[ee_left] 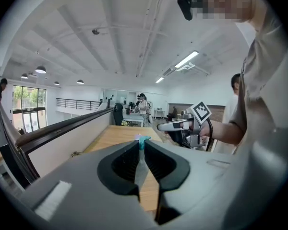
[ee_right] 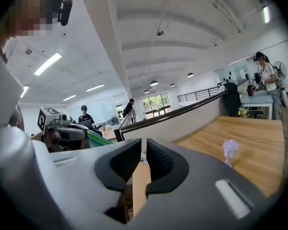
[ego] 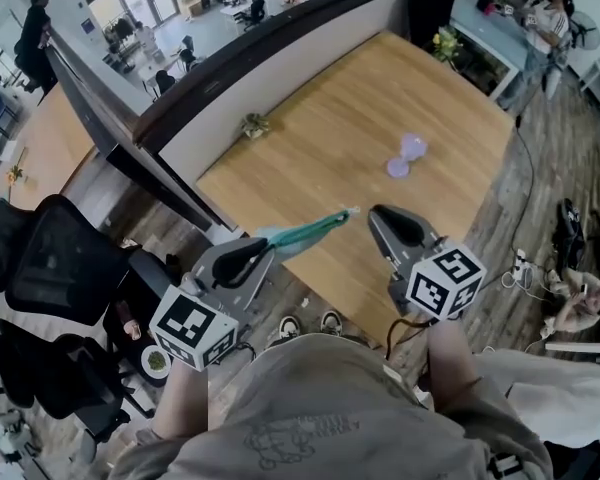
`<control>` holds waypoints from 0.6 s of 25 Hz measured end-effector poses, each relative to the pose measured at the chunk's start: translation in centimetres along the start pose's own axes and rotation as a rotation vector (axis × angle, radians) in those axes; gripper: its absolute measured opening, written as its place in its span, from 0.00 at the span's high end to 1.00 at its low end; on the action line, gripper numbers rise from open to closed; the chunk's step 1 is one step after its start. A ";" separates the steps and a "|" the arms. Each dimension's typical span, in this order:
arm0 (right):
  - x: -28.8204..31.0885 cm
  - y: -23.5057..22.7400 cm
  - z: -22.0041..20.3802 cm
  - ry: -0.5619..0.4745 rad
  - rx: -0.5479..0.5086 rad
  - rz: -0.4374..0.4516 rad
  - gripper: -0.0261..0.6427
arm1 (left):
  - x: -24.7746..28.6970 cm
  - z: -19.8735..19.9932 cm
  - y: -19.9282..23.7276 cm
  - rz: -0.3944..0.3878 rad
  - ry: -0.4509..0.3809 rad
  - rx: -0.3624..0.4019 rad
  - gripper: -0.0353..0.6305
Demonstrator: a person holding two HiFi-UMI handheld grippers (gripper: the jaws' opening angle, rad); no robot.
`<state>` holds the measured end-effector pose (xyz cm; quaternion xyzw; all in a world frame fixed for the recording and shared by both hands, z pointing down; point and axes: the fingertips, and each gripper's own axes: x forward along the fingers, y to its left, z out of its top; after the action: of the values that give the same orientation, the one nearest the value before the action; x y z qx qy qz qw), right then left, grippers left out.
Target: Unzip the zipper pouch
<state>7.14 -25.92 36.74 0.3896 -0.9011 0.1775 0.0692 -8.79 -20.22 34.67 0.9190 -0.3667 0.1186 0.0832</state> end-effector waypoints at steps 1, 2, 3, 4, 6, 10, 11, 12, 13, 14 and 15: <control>0.0 0.2 0.3 -0.010 -0.005 0.002 0.93 | -0.2 0.0 0.3 0.012 -0.002 0.000 0.89; 0.1 0.5 0.7 -0.023 -0.011 0.003 0.93 | -0.5 0.1 0.6 0.026 -0.005 0.001 0.89; 0.0 0.8 1.3 -0.038 -0.018 0.005 0.93 | -0.7 0.2 1.0 0.041 -0.010 0.002 0.89; -0.1 1.2 2.0 -0.057 -0.028 0.006 0.93 | -0.9 0.5 1.3 0.058 -0.016 0.006 0.89; -0.4 1.9 3.8 -0.102 -0.056 0.007 0.93 | -1.4 1.3 2.0 0.097 -0.031 0.019 0.89; -1.8 3.0 8.0 -0.213 -0.113 -0.010 0.93 | -2.8 4.1 3.8 0.178 -0.093 0.039 0.89; -2.2 3.4 9.0 -0.245 -0.112 -0.010 0.93 | -3.2 4.9 4.3 0.198 -0.113 0.045 0.89; -2.8 3.7 10.0 -0.277 -0.107 -0.008 0.93 | -3.6 5.8 4.7 0.219 -0.132 0.057 0.89; -3.3 4.1 10.9 -0.307 -0.102 -0.006 0.93 | -3.9 6.6 5.0 0.244 -0.145 0.076 0.89; -3.9 4.5 11.6 -0.331 -0.104 -0.005 0.93 | -4.4 7.4 5.4 0.275 -0.154 0.102 0.89; -4.4 4.9 12.3 -0.350 -0.115 -0.007 0.93 | -4.9 8.1 5.7 0.314 -0.160 0.131 0.89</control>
<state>6.79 -24.41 22.84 0.4129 -0.9067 0.0552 -0.0658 -14.92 -23.02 25.89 0.8605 -0.5025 0.0804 -0.0257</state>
